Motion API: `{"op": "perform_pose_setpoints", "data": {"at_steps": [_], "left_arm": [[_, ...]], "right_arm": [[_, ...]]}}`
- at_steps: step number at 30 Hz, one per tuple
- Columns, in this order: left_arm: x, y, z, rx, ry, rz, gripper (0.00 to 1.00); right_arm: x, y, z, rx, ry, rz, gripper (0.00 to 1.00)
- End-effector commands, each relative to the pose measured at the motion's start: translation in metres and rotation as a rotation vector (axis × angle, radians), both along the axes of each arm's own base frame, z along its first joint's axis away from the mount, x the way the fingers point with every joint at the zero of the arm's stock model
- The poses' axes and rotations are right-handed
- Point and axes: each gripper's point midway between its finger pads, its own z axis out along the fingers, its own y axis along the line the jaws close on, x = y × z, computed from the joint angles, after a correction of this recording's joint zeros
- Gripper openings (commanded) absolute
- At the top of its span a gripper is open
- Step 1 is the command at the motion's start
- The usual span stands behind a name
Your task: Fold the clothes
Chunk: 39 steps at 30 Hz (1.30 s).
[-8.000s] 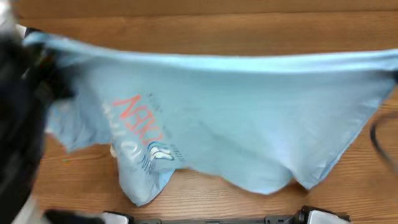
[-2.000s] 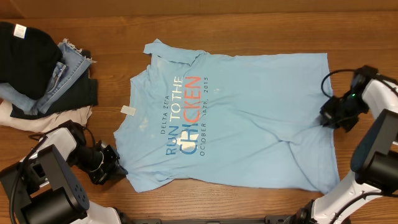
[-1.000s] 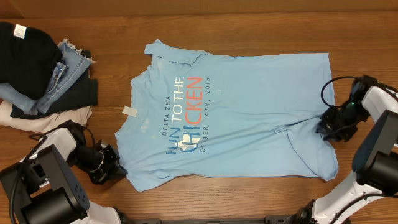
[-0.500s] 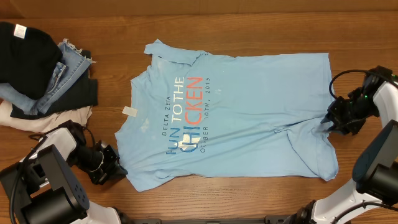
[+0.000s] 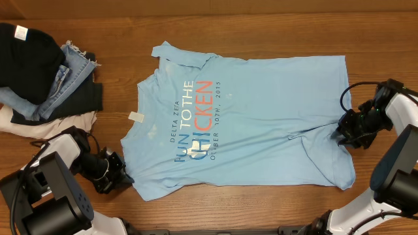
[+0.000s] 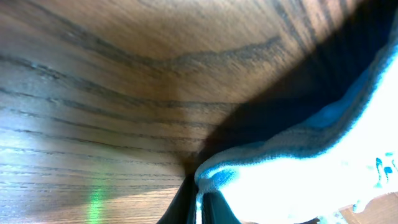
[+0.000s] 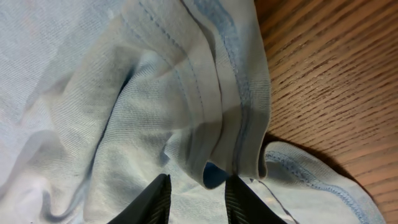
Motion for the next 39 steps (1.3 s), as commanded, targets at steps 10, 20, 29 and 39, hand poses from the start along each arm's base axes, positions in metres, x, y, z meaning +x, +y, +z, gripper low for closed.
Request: {"op": "perform_pose_setpoints", "data": {"at_steps": [10,20,29,39], "left_arm": [[0.004,0.025,-0.017,0.115,-0.016,-0.055,0.04],[0.006,0.022,-0.016,0.095,-0.031,-0.059,0.04],[0.006,0.022,-0.016,0.095,-0.030,-0.059,0.04],[0.005,0.021,-0.015,0.094,-0.029,-0.061,0.04]], "right_arm": [[0.000,0.001,0.004,-0.001,-0.016,0.004,0.29],[-0.004,0.008,-0.008,0.027,-0.021,-0.018,0.12],[0.016,-0.046,0.019,-0.141,-0.055,-0.115,0.04],[0.035,-0.082,0.025,-0.227,-0.156,-0.164,0.53]]}}
